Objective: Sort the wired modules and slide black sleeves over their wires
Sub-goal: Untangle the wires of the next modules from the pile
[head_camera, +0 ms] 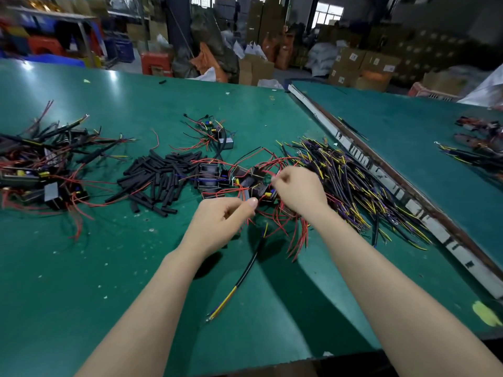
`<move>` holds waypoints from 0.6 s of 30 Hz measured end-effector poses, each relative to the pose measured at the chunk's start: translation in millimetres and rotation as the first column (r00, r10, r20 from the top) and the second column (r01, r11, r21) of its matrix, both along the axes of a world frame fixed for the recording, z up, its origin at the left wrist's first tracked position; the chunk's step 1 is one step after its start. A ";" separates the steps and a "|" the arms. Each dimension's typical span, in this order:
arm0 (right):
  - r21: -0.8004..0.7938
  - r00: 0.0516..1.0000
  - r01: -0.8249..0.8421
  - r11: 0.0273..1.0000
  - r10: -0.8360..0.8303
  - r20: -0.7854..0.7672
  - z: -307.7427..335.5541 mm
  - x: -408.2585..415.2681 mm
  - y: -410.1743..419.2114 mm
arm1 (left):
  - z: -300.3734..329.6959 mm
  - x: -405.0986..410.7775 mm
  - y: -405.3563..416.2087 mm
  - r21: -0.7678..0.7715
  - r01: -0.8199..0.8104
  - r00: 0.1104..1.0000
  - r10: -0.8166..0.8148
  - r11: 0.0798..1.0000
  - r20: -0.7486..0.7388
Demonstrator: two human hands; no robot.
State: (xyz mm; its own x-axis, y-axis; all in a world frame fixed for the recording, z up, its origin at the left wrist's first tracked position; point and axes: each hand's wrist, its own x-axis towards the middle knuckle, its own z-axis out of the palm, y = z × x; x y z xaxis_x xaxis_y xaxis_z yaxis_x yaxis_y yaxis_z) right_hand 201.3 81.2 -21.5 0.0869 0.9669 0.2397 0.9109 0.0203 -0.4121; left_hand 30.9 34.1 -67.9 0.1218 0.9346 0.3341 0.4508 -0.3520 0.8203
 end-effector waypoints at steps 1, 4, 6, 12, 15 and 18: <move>0.064 0.983 -0.011 0.998 0.023 -0.181 6.1 0.9 0.4 | 1.7 0.4 0.9 -0.008 -0.022 0.996 0.023 1.000 0.088; 0.308 0.762 -0.045 0.950 0.232 -0.604 28.2 -2.9 -10.4 | 9.6 3.8 2.5 -0.167 0.051 0.904 0.026 0.985 0.427; 0.391 0.648 -0.149 0.908 0.389 -0.655 36.4 -7.7 -22.2 | 17.8 3.5 3.6 -0.292 0.193 0.764 0.043 0.937 0.644; -0.078 0.649 -0.703 0.707 0.593 -0.476 17.4 -11.6 -51.8 | 24.2 -3.9 8.4 -0.336 0.426 0.371 0.177 0.840 0.912; -0.222 0.712 -0.686 0.693 0.577 -0.400 8.4 -9.6 -56.5 | 20.4 -2.4 9.1 -0.397 0.368 0.455 0.209 0.841 0.866; 0.052 0.712 -0.472 0.880 0.415 -0.566 7.8 -7.5 -48.2 | 17.9 -3.5 8.6 -0.434 0.398 0.512 0.197 0.808 0.836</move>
State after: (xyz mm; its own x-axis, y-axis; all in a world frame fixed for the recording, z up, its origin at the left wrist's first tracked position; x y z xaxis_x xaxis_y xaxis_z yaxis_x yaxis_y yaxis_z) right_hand 193.8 33.1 -13.6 -0.2698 0.9424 0.1978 0.4248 0.3009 -0.8538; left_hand 27.4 42.7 -50.0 0.1798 0.9648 -0.1919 -0.5334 0.2595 0.8051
